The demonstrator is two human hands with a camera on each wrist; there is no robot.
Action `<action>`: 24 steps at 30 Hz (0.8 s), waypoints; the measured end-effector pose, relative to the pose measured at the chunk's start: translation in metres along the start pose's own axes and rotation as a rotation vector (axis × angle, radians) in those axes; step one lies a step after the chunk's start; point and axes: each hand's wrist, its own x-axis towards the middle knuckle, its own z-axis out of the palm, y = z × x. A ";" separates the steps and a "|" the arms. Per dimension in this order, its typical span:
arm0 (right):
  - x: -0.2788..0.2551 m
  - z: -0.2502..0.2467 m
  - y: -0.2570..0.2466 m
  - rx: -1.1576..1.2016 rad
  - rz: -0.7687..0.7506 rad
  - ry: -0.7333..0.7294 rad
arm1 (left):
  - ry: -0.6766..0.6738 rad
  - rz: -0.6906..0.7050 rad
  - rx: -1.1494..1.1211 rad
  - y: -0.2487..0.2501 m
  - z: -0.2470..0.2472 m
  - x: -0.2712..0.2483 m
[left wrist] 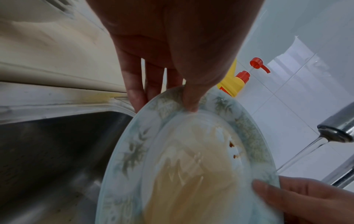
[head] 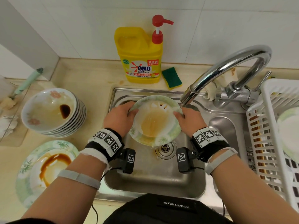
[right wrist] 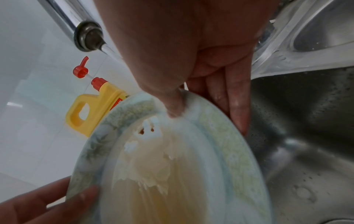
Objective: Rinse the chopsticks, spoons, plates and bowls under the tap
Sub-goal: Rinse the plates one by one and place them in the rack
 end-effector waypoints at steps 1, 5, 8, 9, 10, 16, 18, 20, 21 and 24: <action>0.001 0.001 0.002 0.000 0.002 -0.025 | 0.000 0.004 -0.001 -0.001 0.000 0.000; 0.000 0.002 0.005 0.039 0.006 -0.039 | -0.010 0.014 -0.013 -0.002 0.002 0.001; 0.001 0.003 0.005 0.096 0.035 -0.012 | -0.029 0.015 -0.024 -0.005 0.004 0.002; 0.001 0.003 0.004 0.112 0.048 -0.003 | -0.032 0.018 -0.024 -0.005 0.006 0.002; 0.002 0.003 0.005 0.130 0.058 0.008 | -0.036 0.023 -0.027 -0.005 0.006 0.002; 0.002 -0.002 0.006 0.038 0.024 0.066 | -0.042 0.032 -0.065 0.000 0.007 -0.002; 0.002 -0.003 0.007 0.011 -0.002 0.041 | -0.043 0.015 -0.069 -0.001 0.007 -0.002; 0.001 -0.001 0.011 0.016 -0.027 0.019 | -0.037 -0.005 -0.073 -0.002 0.007 -0.002; 0.001 -0.001 0.012 0.031 -0.037 0.014 | -0.033 -0.018 -0.071 -0.002 0.006 -0.002; 0.002 0.001 0.014 0.097 -0.057 -0.007 | -0.018 -0.057 -0.082 0.000 0.005 -0.003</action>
